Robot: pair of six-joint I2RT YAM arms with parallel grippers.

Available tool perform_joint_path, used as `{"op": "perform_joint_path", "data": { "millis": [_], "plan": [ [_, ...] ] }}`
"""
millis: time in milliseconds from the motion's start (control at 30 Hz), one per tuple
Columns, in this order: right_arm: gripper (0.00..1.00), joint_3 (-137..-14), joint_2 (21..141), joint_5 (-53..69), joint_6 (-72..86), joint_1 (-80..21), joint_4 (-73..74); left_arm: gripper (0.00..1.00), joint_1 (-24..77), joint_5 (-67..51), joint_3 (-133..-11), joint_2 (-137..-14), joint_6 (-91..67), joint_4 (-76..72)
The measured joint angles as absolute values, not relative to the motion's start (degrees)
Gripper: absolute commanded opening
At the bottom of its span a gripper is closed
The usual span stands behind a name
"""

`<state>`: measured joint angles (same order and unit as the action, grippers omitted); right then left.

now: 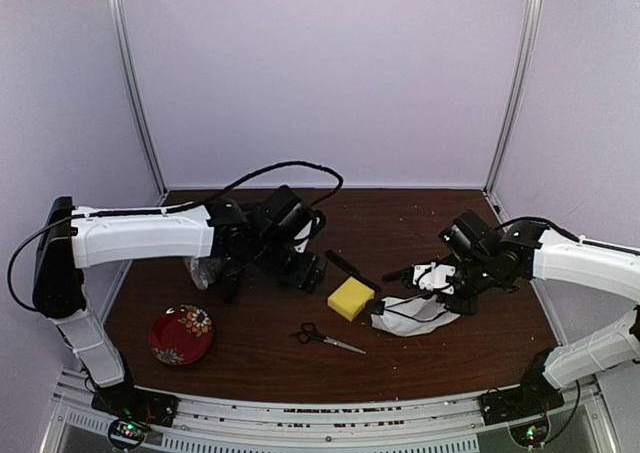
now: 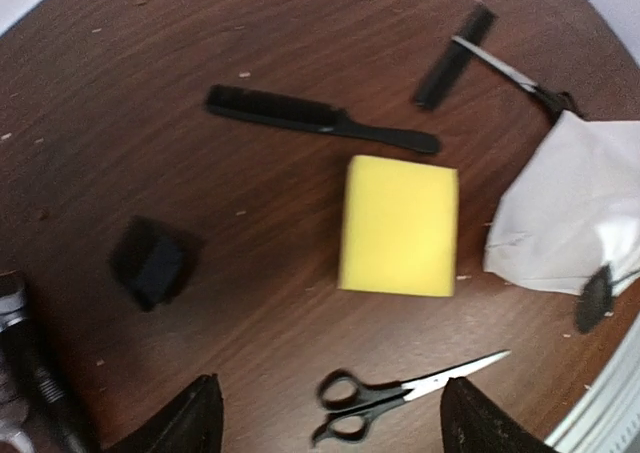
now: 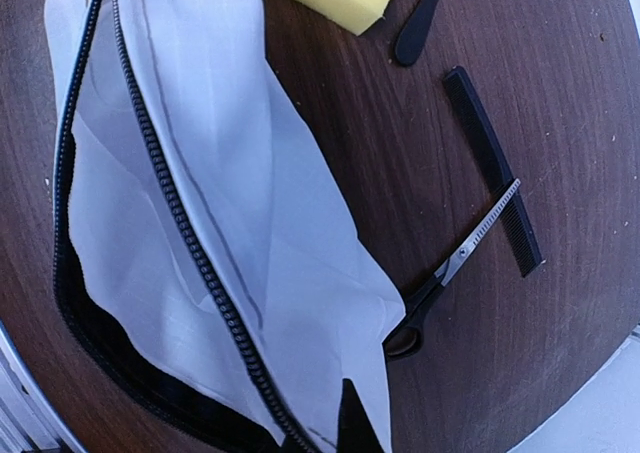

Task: Sort the hair-cutting tools
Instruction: Pass from the left arm to the right, then pick up the electric hair clipper from the center of the board.

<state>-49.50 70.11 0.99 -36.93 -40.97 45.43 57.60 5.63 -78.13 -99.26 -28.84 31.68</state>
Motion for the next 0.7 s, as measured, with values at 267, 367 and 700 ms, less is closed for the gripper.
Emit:
{"op": "perform_joint_path", "data": {
  "millis": [267,367,700],
  "plan": [
    [0.0,-54.1,71.0,1.2,-35.6,-40.7,47.2,0.72,52.8,20.7,-79.3,-99.3,-31.9,47.6],
    [0.0,-54.3,71.0,1.8,-35.5,-40.7,47.6,0.71,49.8,21.7,-79.8,-100.3,-33.0,51.2],
    [0.0,-54.3,71.0,4.8,-35.3,-40.7,48.7,0.71,41.8,21.8,-87.8,-109.2,-31.6,54.4]
  ]
}}
